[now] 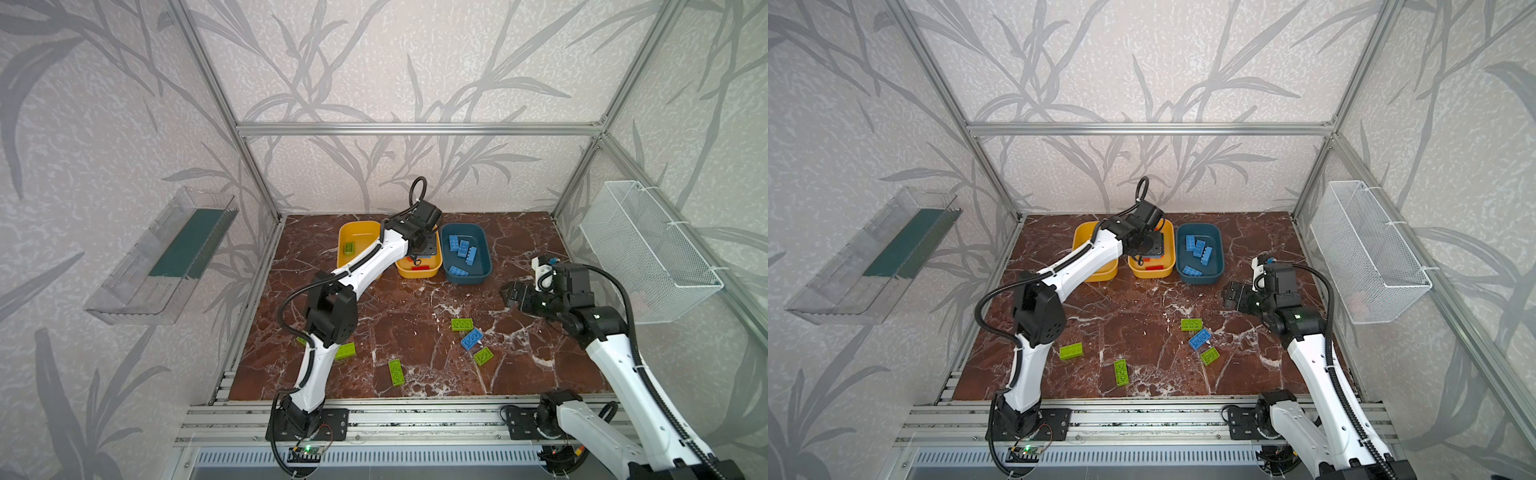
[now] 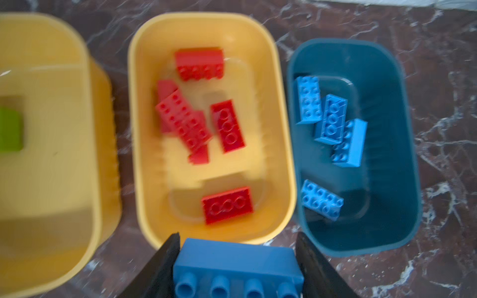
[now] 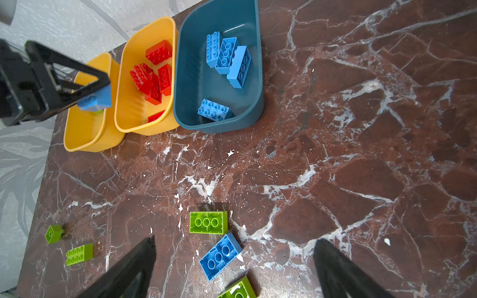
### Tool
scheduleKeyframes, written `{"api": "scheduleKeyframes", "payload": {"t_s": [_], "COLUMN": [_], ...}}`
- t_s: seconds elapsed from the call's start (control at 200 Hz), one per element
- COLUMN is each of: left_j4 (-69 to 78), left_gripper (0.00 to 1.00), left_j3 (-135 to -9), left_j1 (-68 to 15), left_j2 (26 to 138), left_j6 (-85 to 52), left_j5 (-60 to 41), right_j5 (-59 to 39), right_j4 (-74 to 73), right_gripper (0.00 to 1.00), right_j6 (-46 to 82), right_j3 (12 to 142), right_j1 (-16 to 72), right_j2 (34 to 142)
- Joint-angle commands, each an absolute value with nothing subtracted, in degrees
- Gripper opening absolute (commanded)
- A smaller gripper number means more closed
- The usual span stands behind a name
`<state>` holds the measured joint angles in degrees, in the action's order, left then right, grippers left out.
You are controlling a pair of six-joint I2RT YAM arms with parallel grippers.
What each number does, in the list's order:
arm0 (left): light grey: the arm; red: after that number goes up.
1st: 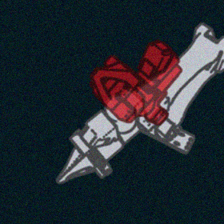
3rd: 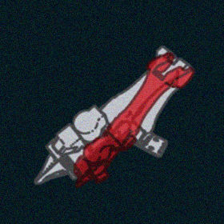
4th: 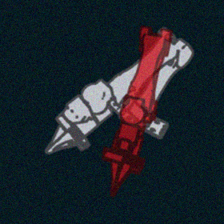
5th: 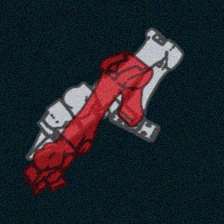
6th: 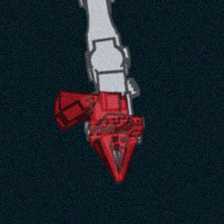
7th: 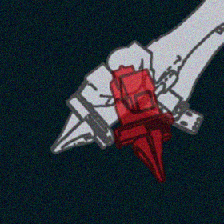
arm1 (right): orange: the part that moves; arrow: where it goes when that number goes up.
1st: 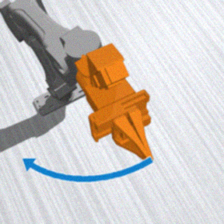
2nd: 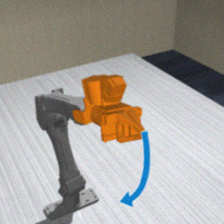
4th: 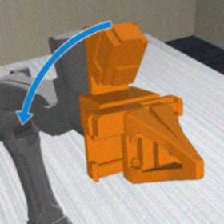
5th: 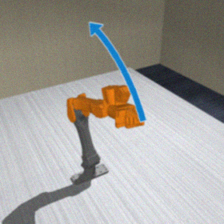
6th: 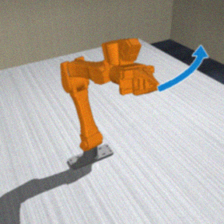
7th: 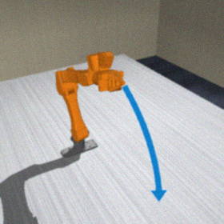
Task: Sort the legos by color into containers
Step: 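Drop the blue brick into the teal bin with the left gripper while the right withdraws, then lower the right gripper onto the loose blue brick and grasp it while the left returns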
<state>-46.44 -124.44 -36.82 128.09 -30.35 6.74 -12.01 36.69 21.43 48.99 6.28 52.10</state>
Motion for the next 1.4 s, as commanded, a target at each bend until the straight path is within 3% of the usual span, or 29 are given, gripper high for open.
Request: {"api": "scheduleKeyframes", "payload": {"t_s": [0.0,0.21,0.4,0.455,0.55,0.61,0.665,0.825,0.905,1.055,1.395], "left_j4": [-49.9,-39.8,-36.3,-34.4,-33.0,-33.3,-33.5,-36.6,-36.6,-29.7,-27.0], "left_gripper": [0.48,0.48,0.51,0.58,0.84,0.94,0.99,0.99,0.99,0.99,0.99], "left_j3": [-133.9,-142.7,-150.1,-150.4,-151.2,-152.3,-153.0,-151.8,-146.0,-120.6,-67.4], "left_j1": [-38.3,-39.3,-39.4,-39.5,-39.6,-39.6,-39.6,-39.6,-39.7,-39.7,-39.6], "left_j2": [135.1,143.7,149.9,150.8,151.8,152.3,152.1,147.6,141.9,124.2,85.6], "left_j6": [-26.2,-24.3,-25.0,-25.4,-25.8,-25.8,-25.6,-25.5,-25.7,-27.1,-36.0], "left_j5": [5.9,-2.6,-4.4,-4.6,-4.8,-4.8,-4.8,-4.7,-2.9,2.1,13.5], "right_j5": [-10.9,-8.6,-6.7,-6.2,-6.1,-6.1,-5.9,-5.1,-6.5,-5.9,-0.3], "right_j4": [35.2,36.1,38.8,39.6,40.8,41.6,42.2,44.1,44.6,45.2,38.9], "right_gripper": [0.96,0.96,0.96,0.96,0.98,1.0,0.99,0.99,0.99,0.99,0.99], "right_j6": [22.2,22.0,21.5,21.4,21.7,21.8,21.7,21.5,21.6,21.9,25.9], "right_j3": [48.9,50.1,50.6,50.7,51.0,51.2,51.2,50.7,50.3,48.8,43.0], "right_j1": [6.3,6.1,5.8,5.7,5.6,5.7,5.6,5.7,5.8,9.1,26.1], "right_j2": [50.3,50.7,48.8,48.1,46.8,46.1,45.6,45.1,45.2,45.9,54.8]}}
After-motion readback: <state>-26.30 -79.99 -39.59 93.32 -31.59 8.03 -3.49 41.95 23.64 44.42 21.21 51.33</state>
